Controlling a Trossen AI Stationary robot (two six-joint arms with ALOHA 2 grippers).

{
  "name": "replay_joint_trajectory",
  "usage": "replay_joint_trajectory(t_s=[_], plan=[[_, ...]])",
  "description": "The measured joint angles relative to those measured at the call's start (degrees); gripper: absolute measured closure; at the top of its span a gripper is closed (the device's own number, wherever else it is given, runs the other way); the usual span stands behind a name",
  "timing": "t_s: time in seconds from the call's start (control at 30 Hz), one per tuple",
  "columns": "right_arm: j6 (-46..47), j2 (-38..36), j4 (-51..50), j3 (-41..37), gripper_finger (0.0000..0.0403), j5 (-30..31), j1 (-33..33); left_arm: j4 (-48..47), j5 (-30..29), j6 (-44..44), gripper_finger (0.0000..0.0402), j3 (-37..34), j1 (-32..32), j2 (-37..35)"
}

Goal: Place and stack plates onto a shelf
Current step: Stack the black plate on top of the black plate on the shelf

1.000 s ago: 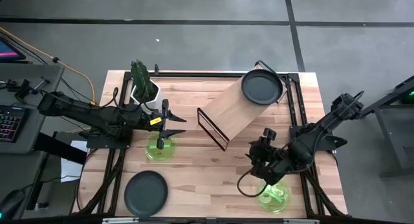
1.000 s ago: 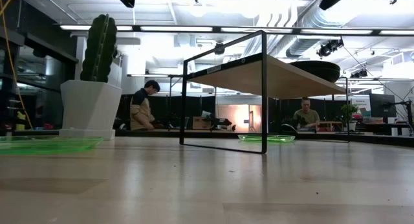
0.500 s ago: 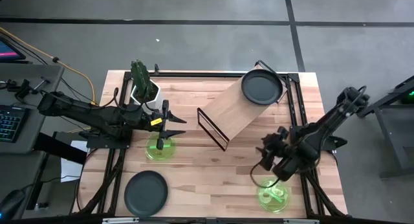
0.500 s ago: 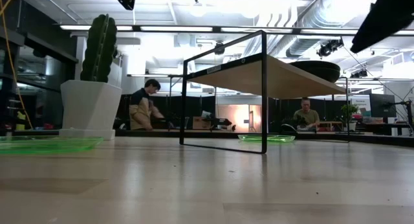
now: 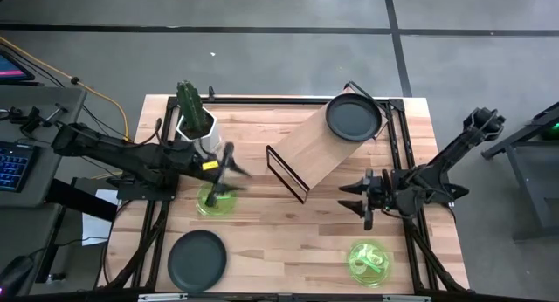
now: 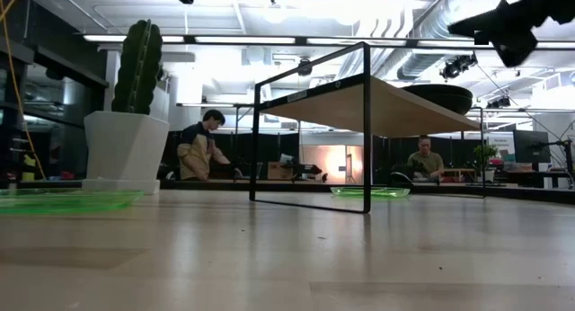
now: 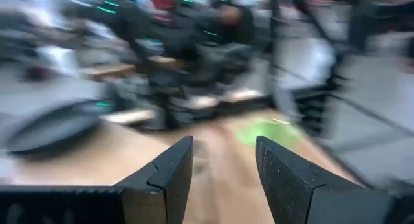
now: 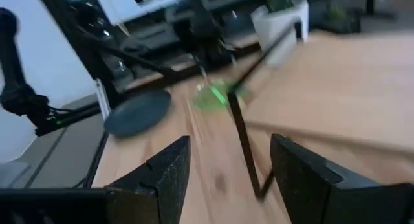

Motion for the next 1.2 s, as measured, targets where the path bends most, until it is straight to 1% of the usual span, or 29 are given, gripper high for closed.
replay_joint_trajectory(t_s=[0.07,0.1,0.23,0.37,0.43,0.57,0.67,0.77,0.87,0.97,1.07,1.2], plan=[[-4.55,0.38,2.58,-0.17,0.0208,-0.06,-0.58,-3.54,6.73,-2.25,0.0243,1.10,-1.00,1.84],[-6.52,0.41,3.25,-0.17,0.0208,-0.03,-0.81,-5.60,8.68,-3.13,0.0243,1.72,-1.84,2.96],[-13.46,0.34,7.38,-0.17,0.0208,0.01,-2.21,-16.12,12.12,-3.90,0.0243,3.33,-6.58,7.86],[-18.44,0.32,10.07,-0.17,0.0208,-0.10,-3.48,-20.71,14.80,-6.04,0.0243,3.89,-12.17,11.92],[-18.99,0.32,10.29,-0.17,0.0208,-0.28,-4.01,-20.94,14.76,-7.61,0.0243,3.89,-15.06,14.05],[-19.02,0.32,10.23,-0.17,0.0208,-0.30,-4.86,-21.22,13.43,-7.81,0.0243,3.93,-20.72,18.59],[-19.02,0.32,9.79,-0.17,0.0208,-0.33,-5.37,-21.54,10.27,-5.69,0.0243,3.93,-24.28,22.46],[-19.02,0.34,9.41,-0.17,0.0208,-0.54,-5.85,-21.95,6.52,-0.37,0.0243,3.93,-26.86,26.24],[-19.00,0.34,8.91,-0.17,0.0208,-0.54,-6.49,-22.06,1.47,5.25,0.0243,3.93,-28.10,29.00],[-18.74,0.34,8.11,-0.17,0.0208,-0.53,-6.92,-22.62,-2.63,7.02,0.0243,3.93,-28.17,30.03],[-18.63,0.36,7.54,-0.17,0.0208,-0.52,-7.06,-23.28,-1.49,6.36,0.0243,3.93,-27.68,29.96],[-18.60,0.36,7.12,-0.17,0.0208,-0.52,-7.06,-23.41,4.33,4.75,0.0243,3.97,-27.40,29.74]])
